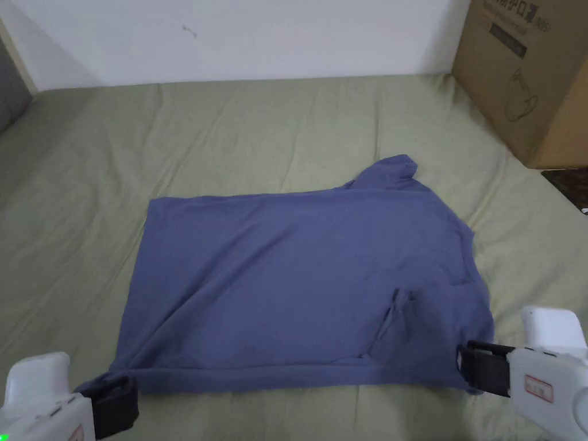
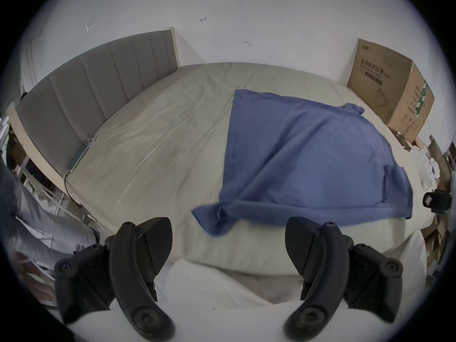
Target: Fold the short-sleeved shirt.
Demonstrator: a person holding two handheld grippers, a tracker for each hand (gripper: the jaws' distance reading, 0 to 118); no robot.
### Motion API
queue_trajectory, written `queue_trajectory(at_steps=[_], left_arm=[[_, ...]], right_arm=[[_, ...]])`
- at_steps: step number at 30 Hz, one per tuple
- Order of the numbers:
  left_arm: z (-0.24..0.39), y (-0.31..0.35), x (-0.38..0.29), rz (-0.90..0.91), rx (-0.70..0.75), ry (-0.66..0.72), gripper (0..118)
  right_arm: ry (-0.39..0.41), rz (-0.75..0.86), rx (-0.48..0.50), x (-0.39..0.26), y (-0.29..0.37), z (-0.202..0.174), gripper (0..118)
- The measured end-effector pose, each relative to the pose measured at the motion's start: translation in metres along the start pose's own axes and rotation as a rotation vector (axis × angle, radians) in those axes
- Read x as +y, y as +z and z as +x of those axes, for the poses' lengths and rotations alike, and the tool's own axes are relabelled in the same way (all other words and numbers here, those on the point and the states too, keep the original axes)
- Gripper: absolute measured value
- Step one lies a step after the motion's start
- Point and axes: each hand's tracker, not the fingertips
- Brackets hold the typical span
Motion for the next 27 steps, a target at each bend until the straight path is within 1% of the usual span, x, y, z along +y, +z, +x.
queue_trajectory(at_steps=[1,2,3,4,6,7,9,10,11,13,14,15,16,17,18,19,20,22,24,25,27], left_arm=[[0.002,0.007,-0.009,0.004,-0.015,0.011,77],[0.003,0.011,-0.015,-0.001,-0.014,0.023,41],[0.004,0.014,-0.021,-0.012,-0.021,0.032,11],[0.005,0.015,-0.028,-0.018,-0.026,0.039,0],[0.009,0.015,-0.037,-0.041,-0.002,0.034,0],[0.008,0.012,-0.039,-0.068,-0.011,0.025,0],[0.007,0.010,-0.040,-0.065,-0.013,0.039,0],[0.004,0.009,-0.038,-0.062,-0.025,0.045,0],[0.002,0.007,-0.034,-0.063,-0.024,0.044,0],[-0.003,0.004,-0.026,-0.022,-0.011,0.051,9],[-0.007,0.000,-0.019,-0.030,-0.012,0.050,14],[-0.010,-0.003,-0.012,-0.031,-0.013,0.057,14],[-0.015,-0.009,-0.006,-0.034,-0.024,0.065,34],[-0.018,-0.016,0.000,-0.037,-0.030,0.076,63],[-0.023,-0.025,0.006,-0.036,-0.035,0.093,82],[-0.027,-0.031,0.011,-0.044,-0.033,0.097,90],[-0.032,-0.039,0.016,-0.047,-0.031,0.097,87],[-0.040,-0.053,0.023,-0.068,-0.026,0.116,88],[-0.048,-0.065,0.024,-0.086,-0.053,0.132,85],[-0.052,-0.070,0.024,-0.100,-0.055,0.141,77],[-0.053,-0.078,0.022,-0.115,-0.050,0.145,32]], right_arm=[[0.013,0.004,-0.005,-0.006,0.005,-0.001,80],[0.039,0.013,-0.015,-0.013,0.009,-0.003,52],[0.050,0.017,-0.027,-0.021,0.015,-0.008,21],[0.051,0.014,-0.041,-0.029,0.016,-0.009,2],[0.045,-0.065,-0.040,-0.039,0.009,-0.006,0],[0.052,-0.078,-0.018,-0.042,0.006,-0.004,0],[0.035,-0.064,-0.065,-0.045,0.004,-0.004,0],[0.028,-0.076,-0.046,-0.043,0.003,-0.002,0],[0.011,-0.068,-0.049,-0.041,0.002,0.000,0],[0.005,-0.063,-0.041,-0.037,0.003,0.001,0],[0.006,-0.064,-0.044,-0.036,0.002,0.001,0],[0.008,-0.065,-0.048,-0.035,0.001,0.000,0],[0.011,-0.069,-0.046,-0.035,-0.001,0.000,0],[0.010,-0.076,-0.044,-0.034,-0.003,0.000,0],[0.007,-0.083,-0.039,-0.035,-0.005,0.000,0],[0.006,-0.093,-0.036,-0.035,-0.007,-0.002,0],[0.007,-0.102,-0.039,-0.036,-0.009,-0.003,0],[0.013,-0.117,-0.036,-0.036,-0.013,-0.004,0],[0.014,-0.130,-0.036,-0.035,-0.016,-0.005,0],[0.013,-0.134,-0.038,-0.035,-0.017,-0.005,0],[0.015,-0.147,-0.038,-0.034,-0.020,-0.005,0]])
